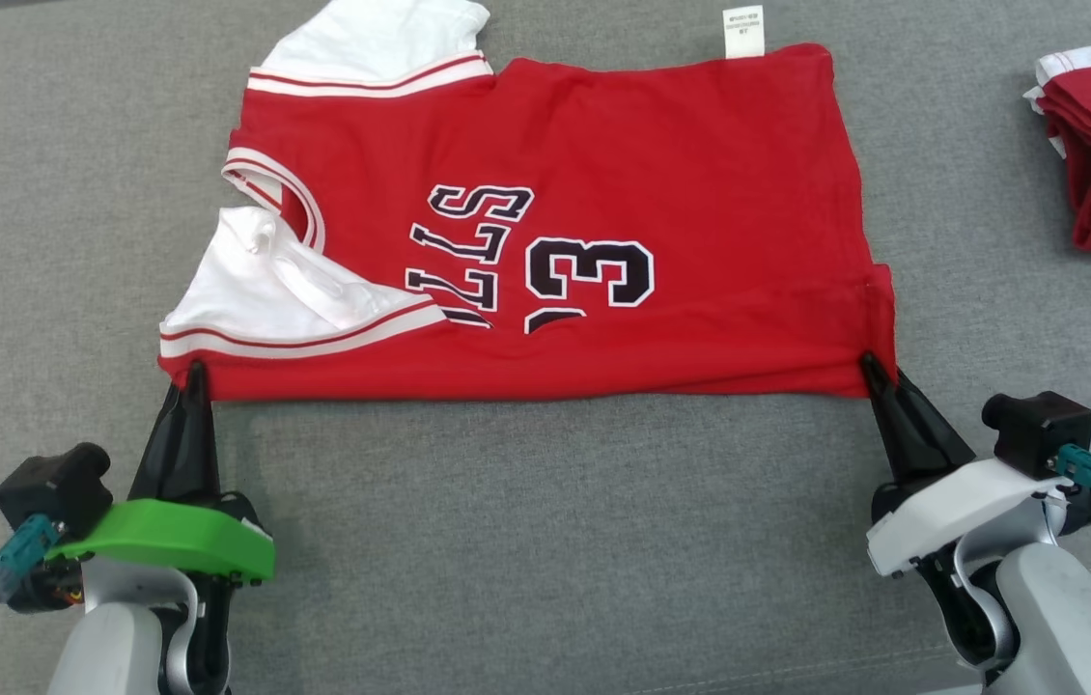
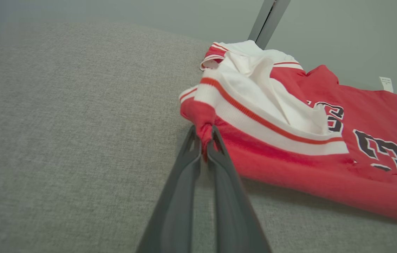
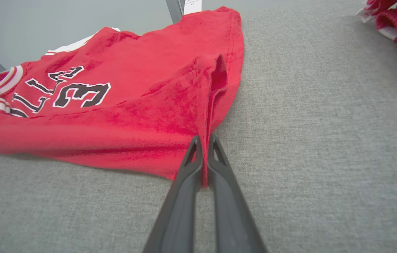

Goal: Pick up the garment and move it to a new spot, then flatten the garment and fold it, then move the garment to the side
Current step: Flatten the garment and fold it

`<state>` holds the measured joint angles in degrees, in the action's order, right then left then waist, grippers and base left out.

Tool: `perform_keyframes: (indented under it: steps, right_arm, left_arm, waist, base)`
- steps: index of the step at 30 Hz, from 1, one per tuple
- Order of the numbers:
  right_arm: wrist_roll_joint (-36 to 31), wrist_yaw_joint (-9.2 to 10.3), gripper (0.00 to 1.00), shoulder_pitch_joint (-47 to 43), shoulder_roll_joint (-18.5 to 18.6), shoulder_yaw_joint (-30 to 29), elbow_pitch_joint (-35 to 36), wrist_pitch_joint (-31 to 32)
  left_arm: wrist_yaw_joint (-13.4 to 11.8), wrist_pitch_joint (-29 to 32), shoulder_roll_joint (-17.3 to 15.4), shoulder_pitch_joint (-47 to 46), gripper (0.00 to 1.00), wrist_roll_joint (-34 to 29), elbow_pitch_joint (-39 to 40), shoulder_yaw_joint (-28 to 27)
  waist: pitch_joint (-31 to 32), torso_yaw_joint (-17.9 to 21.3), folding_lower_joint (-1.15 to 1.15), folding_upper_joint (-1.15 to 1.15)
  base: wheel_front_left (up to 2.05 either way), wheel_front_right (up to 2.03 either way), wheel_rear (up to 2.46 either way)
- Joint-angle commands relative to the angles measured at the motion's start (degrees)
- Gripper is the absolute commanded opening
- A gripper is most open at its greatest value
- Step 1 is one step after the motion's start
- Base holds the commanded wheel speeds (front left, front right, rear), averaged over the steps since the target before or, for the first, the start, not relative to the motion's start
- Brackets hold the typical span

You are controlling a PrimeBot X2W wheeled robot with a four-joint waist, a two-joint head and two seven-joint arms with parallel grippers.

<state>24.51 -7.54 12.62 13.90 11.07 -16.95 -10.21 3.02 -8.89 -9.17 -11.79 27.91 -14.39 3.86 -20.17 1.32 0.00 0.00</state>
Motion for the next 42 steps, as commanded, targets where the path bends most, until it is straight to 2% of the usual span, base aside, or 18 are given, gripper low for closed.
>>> perform_keyframes:
  steps: [1, 10, 14, 19, 21, 22, 23, 24, 25, 29, 32, 37, 42]
  right_arm:
    - [0.4, 0.11, 0.0, -1.5, 1.0, -0.2, 1.4, 0.7]
    - [3.3, 0.1, 0.0, -10.9, 5.3, 1.1, 11.2, 6.0]
    - [5.3, 0.11, 0.0, -16.1, 6.6, 0.3, 13.3, 7.6]
    - [5.8, 0.11, 0.0, -20.1, 6.7, -2.1, 13.3, 8.1]
    - [6.2, 0.11, 0.0, -20.6, 6.6, -2.2, 12.4, 8.2]
    - [6.3, 0.11, 0.04, -20.5, 6.4, -2.6, 11.6, 8.3]
    - [6.4, 0.11, 0.4, -20.1, 6.2, -2.6, 11.0, 8.4]
    - [6.4, 0.11, 1.0, -19.3, 5.7, -3.0, 10.3, 7.9]
    - [6.3, 0.11, 1.0, -18.8, 5.5, -3.2, 9.7, 7.5]
    - [4.5, 0.09, 1.0, -17.0, 3.9, -4.4, 8.1, 4.6]
    - [2.1, 0.09, 1.0, -16.0, 2.8, -5.9, 9.7, 2.0]
    - [-4.6, 0.1, 1.0, -14.3, -0.4, -9.6, 16.8, -0.5]
    - [-8.7, 0.1, 1.0, -13.6, -2.6, -11.5, 23.6, 1.1]
  left_arm:
    - [-0.9, 0.0, -0.5, 1.8, 0.0, -0.5, 1.7, -0.4]
    - [-6.7, 5.3, 0.0, 13.7, 0.0, -1.0, 12.9, -0.6]
    - [-8.6, 7.9, 0.5, 19.0, 0.0, -0.6, 16.7, -0.1]
    - [-9.5, 10.4, 1.0, 22.5, 0.0, -0.7, 19.1, 1.4]
    - [-8.9, 11.3, 1.2, 22.4, 0.0, -0.6, 18.7, 2.6]
    - [-8.6, 11.6, 1.2, 21.7, 0.0, -0.7, 18.3, 3.1]
    - [-8.4, 11.7, 1.2, 21.1, 0.19, -0.9, 17.9, 3.5]
    - [-8.2, 11.8, 1.1, 20.1, 0.5, -1.1, 17.2, 3.9]
    - [-8.1, 11.7, 1.2, 19.4, 1.0, -1.1, 16.6, 4.1]
    - [-7.3, 9.8, 0.6, 16.5, 1.0, -2.1, 13.2, 4.4]
    - [-7.5, 6.9, 0.0, 14.7, 1.0, -3.5, 12.3, 4.2]
    - [-9.6, 0.9, -1.3, 12.4, 1.0, -8.5, 13.6, 3.9]
    - [-11.5, -0.9, -2.7, 10.9, 1.0, -12.4, 16.7, 4.2]
  waist:
    - [1.0, -0.4, 0.0, 0.0]
    - [4.8, -2.8, 0.0, 0.0]
    - [6.4, -4.3, 0.0, 0.0]
    - [7.4, -4.7, 0.0, 0.0]
    - [7.8, -4.4, 0.0, 0.0]
    - [7.9, -4.1, 0.0, 0.0]
    - [7.9, -3.9, 0.0, 0.0]
    - [8.0, -3.6, 0.0, 0.0]
    - [8.0, -3.4, 0.0, 0.0]
    - [8.1, -2.5, 0.0, 0.0]
    - [8.1, -1.6, 0.0, 0.0]
    - [8.3, -0.4, 0.0, 0.0]
    - [8.8, 0.1, 0.0, 0.0]
  base:
    - [0.0, 0.0, 0.0]
    - [0.0, 0.0, 0.0]
    - [0.0, 0.0, 0.0]
    - [0.0, 0.0, 0.0]
    - [0.0, 0.0, 0.0]
    - [0.0, 0.0, 0.0]
    - [0.0, 0.0, 0.0]
    - [0.0, 0.0, 0.0]
    - [0.0, 0.0, 0.0]
    - [0.0, 0.0, 0.0]
    - [0.0, 0.0, 0.0]
    - [0.0, 0.0, 0.0]
    - [0.0, 0.0, 0.0]
